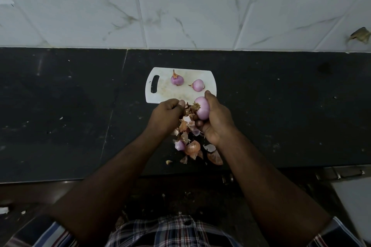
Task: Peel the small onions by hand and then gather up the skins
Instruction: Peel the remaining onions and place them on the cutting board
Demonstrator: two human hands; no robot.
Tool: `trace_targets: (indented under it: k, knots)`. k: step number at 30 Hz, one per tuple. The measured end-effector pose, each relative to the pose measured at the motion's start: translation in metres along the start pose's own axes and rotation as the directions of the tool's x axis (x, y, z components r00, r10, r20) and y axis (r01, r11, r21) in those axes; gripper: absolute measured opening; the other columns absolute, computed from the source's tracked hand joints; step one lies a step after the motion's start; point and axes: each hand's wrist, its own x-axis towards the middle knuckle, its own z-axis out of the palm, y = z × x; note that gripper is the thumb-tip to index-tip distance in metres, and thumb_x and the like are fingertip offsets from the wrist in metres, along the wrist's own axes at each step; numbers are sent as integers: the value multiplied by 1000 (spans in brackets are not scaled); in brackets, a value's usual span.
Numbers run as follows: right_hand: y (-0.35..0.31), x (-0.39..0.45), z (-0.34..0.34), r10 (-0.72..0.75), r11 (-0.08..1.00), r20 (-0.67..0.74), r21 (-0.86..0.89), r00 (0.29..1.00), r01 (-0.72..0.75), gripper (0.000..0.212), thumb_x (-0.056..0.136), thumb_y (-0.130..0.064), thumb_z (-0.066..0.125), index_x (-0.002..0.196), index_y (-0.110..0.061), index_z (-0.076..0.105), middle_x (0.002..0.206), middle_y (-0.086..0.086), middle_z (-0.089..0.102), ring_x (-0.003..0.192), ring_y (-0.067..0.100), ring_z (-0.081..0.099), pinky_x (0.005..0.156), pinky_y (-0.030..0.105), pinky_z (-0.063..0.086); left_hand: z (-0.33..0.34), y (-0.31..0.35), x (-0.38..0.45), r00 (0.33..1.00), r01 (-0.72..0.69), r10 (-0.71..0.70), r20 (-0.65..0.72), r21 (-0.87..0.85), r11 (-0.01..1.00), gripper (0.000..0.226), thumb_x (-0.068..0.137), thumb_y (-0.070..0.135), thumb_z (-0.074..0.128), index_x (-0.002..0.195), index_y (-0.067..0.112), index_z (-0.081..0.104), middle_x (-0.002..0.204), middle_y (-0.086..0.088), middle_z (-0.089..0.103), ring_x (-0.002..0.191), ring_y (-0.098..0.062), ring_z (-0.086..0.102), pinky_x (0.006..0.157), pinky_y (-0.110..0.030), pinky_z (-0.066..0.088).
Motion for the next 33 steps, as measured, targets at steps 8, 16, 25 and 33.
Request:
trace_targets:
  k: [8, 16, 25, 33]
  knots:
    - [-1, -1, -2, -21, 989, 20, -146, 1000, 24, 33, 94, -46, 59, 102, -16, 73, 89, 6, 77, 74, 21, 73, 59, 33, 58, 5, 10, -4, 997, -67, 68, 47, -22, 997, 20, 93, 35, 70, 92, 15, 72, 83, -1, 74, 78, -17, 69, 70, -34, 55]
    - [3, -3, 7, -263, 879, -17, -417, 965, 232, 34, 95, -51, 54, 93, -21, 70, 93, 2, 73, 89, 21, 71, 87, 47, 59, 11, 11, 1, 999, 35, -36, -10, -77, 996, 26, 97, 23, 62, 76, 9, 68, 61, 3, 63, 60, -15, 55, 64, -31, 44]
    - [-4, -13, 14, -435, 732, 111, -534, 894, 422, 33, 97, -53, 51, 92, -24, 66, 86, -10, 67, 89, 9, 64, 87, 36, 53, 5, -18, 13, 977, 214, -209, 46, -170, 962, 35, 101, 32, 55, 80, 9, 69, 60, -2, 61, 53, -19, 53, 55, -30, 41]
    - [5, -2, 0, -266, 797, 134, -526, 955, 296, 55, 72, -30, 82, 122, -28, 60, 113, -2, 68, 100, 15, 70, 86, 45, 60, -25, -23, 15, 985, -38, 39, 169, -9, 999, 15, 95, 19, 67, 107, 23, 74, 88, 0, 78, 76, -14, 74, 68, -37, 61]
